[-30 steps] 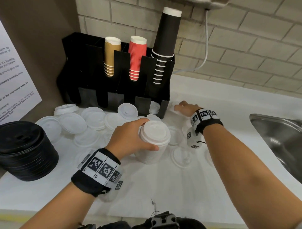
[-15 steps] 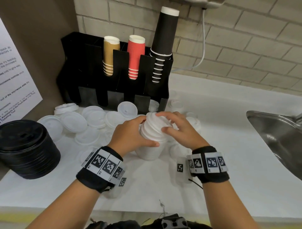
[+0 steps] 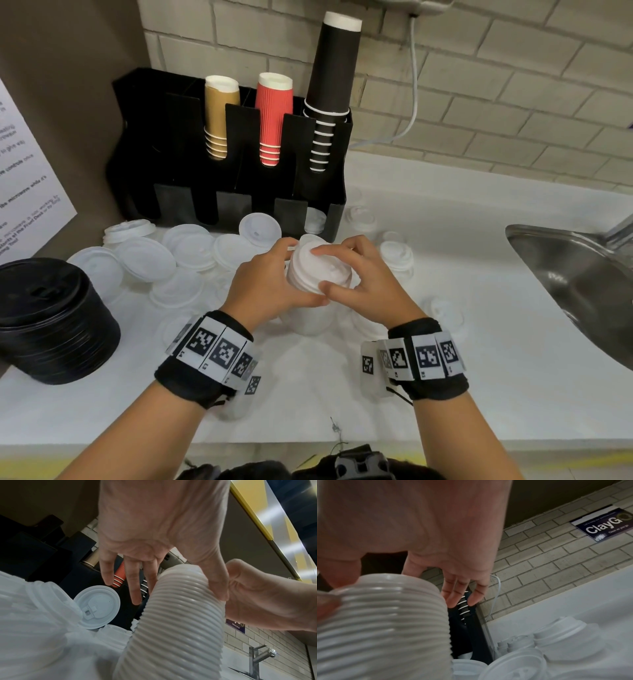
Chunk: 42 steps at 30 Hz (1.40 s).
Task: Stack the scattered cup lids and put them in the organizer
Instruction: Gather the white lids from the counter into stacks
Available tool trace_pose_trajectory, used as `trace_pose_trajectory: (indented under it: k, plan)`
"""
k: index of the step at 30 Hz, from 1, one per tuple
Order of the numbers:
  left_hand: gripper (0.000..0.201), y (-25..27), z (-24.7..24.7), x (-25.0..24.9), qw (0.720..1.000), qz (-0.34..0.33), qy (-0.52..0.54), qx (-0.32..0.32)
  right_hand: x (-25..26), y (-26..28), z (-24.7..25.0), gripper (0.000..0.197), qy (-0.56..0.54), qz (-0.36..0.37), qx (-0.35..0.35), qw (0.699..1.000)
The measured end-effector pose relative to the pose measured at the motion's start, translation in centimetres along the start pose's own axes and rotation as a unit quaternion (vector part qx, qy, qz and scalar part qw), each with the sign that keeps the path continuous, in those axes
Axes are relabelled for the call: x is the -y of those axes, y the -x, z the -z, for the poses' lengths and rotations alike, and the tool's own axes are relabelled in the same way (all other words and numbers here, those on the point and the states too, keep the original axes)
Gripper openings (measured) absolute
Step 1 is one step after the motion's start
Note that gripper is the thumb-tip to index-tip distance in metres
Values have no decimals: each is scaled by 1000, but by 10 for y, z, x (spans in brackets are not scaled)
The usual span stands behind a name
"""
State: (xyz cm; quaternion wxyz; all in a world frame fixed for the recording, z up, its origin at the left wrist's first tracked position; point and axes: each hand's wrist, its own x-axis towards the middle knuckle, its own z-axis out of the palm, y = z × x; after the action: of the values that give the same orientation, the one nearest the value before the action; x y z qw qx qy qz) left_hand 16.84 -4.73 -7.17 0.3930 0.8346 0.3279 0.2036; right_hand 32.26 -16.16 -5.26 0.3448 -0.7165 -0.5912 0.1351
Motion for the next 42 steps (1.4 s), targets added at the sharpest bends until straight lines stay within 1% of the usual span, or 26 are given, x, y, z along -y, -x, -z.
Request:
trace_pose_trajectory:
  k: [4,7,8,11,14,16,18,19,20,21,22,24,25,26,27,28,29,30,31,32,33,35,38,40,41,42]
  plan:
    - [93,-1,1,-1,1000,-10,-11,7,0,0,0,45,7,-2,2,1000]
    - [96,-2,3,-4,999,-22,-28,23,0,-2,1,46,15,-5,11,1000]
    - [94,-3,5,-4,999,-27,-29,29,-1,-3,2,47,12,-7,14,1000]
    - [83,-8,11,-3,997,-37,14,65,-3,-4,4,48,-13,-13,24,1000]
    - [88,-15,18,0,991,-58,50,111,-6,-3,4,48,-35,-15,35,999]
    - [86,-21,22,-1,988,-71,41,131,-7,-4,9,50,-54,-16,62,996]
    - [77,-27,27,-2,986,-69,29,146,-8,-9,22,48,-83,-25,100,991]
    - [72,-30,28,-3,986,-65,26,152,-10,-16,29,45,-106,-38,103,988]
    - [69,-32,29,-3,985,-60,24,158,-13,-24,37,39,-140,-57,84,985]
    - [67,-34,30,-3,985,-57,22,162,-17,-35,44,33,-176,-81,41,980]
    - [66,-35,30,-3,984,-54,21,166,-22,-49,50,28,-207,-111,-15,972]
    - [67,-36,29,-4,983,-49,22,173,-35,-84,60,20,-268,-184,-127,937]
    - [67,-36,29,-3,983,-49,26,173,-42,-102,64,15,-291,-215,-165,917]
    - [67,-36,29,-3,983,-50,29,172,-50,-120,68,11,-313,-238,-186,900]
    - [68,-35,29,-3,984,-49,30,171,-59,-138,70,12,-321,-256,-192,891]
    - [68,-35,29,-4,984,-49,31,169,-69,-155,71,13,-310,-273,-178,893]
    - [67,-34,28,-3,984,-51,33,168,-79,-170,70,10,-278,-289,-148,904]
    - [67,-34,28,-3,984,-54,34,166,-88,-185,68,17,-234,-301,-115,917]
    - [68,-34,28,-2,984,-56,33,164,-96,-198,64,32,-173,-312,-76,931]
    - [70,-34,28,-1,985,-55,31,160,-101,-208,59,40,-96,-319,-35,942]
    - [72,-34,27,0,986,-55,28,156,-103,-217,55,42,-8,-324,4,946]
    - [75,-33,27,1,987,-58,18,150,-109,-230,45,38,131,-304,65,941]
    - [77,-33,28,0,987,-64,10,147,-119,-243,34,39,247,-237,150,927]
    - [78,-34,28,-1,987,-67,10,146,-124,-245,33,52,328,-197,208,900]
    - [78,-33,29,-1,987,-67,11,146,-128,-246,32,58,362,-183,223,887]
    - [78,-33,29,-1,987,-67,13,144,-132,-246,33,63,380,-179,223,880]
